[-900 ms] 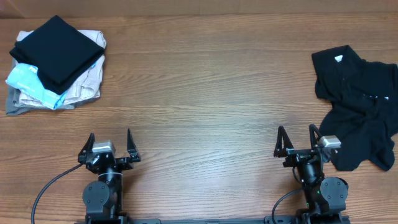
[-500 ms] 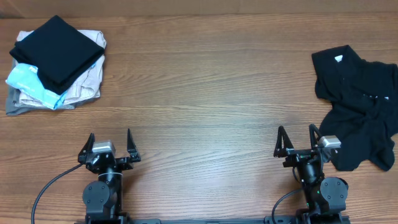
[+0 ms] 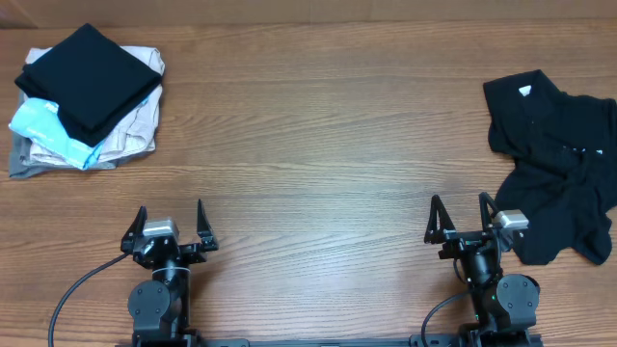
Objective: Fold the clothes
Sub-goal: 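Reach the right gripper toward the crumpled black polo shirt, then grasp the black polo shirt's edge with the right gripper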
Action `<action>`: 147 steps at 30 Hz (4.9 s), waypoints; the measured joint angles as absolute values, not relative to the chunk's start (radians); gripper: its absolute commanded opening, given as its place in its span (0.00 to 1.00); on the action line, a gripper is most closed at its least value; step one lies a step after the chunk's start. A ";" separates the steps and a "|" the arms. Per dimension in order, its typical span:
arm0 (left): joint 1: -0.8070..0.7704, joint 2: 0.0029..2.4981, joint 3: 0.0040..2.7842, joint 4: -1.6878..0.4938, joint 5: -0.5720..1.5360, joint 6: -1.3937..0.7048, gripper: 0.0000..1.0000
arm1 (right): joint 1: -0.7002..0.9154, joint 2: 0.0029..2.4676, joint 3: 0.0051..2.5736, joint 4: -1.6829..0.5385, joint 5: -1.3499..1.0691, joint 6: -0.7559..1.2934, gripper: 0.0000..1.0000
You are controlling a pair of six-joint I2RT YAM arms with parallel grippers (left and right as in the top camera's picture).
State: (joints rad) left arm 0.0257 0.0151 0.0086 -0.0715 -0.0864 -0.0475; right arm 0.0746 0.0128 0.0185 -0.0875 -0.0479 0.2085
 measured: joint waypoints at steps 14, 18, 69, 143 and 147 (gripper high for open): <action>0.026 0.015 0.009 -0.072 -0.086 -0.047 1.00 | 0.075 0.013 0.019 -0.087 -0.047 0.208 1.00; 0.026 0.015 0.009 -0.072 -0.086 -0.047 1.00 | 0.075 0.013 0.019 -0.088 -0.047 0.209 1.00; 0.026 0.015 0.009 -0.072 -0.086 -0.044 1.00 | 0.075 0.797 1.279 -0.759 -0.006 0.281 1.00; 0.026 0.015 0.009 -0.072 -0.086 -0.044 1.00 | -0.242 2.139 1.587 -0.918 0.183 0.036 0.46; 0.026 0.015 0.009 -0.072 -0.086 -0.044 1.00 | -0.242 2.143 1.550 -0.906 0.184 0.031 0.35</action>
